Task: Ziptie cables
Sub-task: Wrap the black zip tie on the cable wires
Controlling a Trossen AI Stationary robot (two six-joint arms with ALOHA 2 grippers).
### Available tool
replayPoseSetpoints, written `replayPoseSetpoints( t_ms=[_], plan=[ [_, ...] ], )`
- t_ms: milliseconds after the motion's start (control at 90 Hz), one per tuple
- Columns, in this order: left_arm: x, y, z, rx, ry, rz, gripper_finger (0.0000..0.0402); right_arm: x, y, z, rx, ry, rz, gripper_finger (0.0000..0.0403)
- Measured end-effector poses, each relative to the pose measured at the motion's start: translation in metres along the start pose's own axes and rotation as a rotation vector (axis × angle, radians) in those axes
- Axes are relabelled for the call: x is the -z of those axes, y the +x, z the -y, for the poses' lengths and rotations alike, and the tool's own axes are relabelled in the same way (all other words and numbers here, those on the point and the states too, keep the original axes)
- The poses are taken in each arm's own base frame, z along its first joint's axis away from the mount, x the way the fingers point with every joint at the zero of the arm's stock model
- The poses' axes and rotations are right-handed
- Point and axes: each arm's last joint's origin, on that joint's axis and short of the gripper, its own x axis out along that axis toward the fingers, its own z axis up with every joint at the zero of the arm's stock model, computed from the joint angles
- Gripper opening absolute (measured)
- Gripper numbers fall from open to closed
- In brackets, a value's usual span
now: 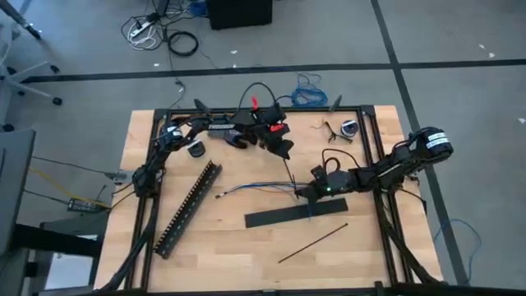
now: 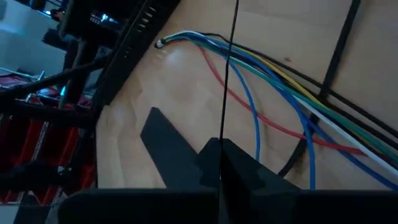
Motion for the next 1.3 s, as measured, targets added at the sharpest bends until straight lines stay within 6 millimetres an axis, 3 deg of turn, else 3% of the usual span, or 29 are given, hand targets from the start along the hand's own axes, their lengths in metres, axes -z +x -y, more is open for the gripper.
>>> replayPoseSetpoints(
  t_ms=[233,556,856,1089,1300],
  plan=[
    [0.005,0.008,0.005,-0.118,-0.113,0.072,0.0112,0.000,0.000,0.000,-0.003,-0.013,0.002,0.0000],
    [0.017,0.022,0.016,-0.279,-0.154,0.170,0.0096,-0.001,0.000,-0.002,-0.015,-0.042,0.008,0.0000],
    [0.035,0.031,0.025,-0.387,-0.175,0.142,0.0076,-0.001,0.000,-0.002,-0.019,-0.055,0.010,0.0000],
    [0.030,0.009,0.066,-0.520,-0.007,0.152,0.0061,-0.001,0.000,-0.003,-0.022,-0.060,0.012,0.0000],
    [0.013,0.002,0.099,-0.332,0.026,0.289,0.0060,-0.001,0.000,-0.003,-0.024,-0.055,0.011,0.0000]
  ],
)
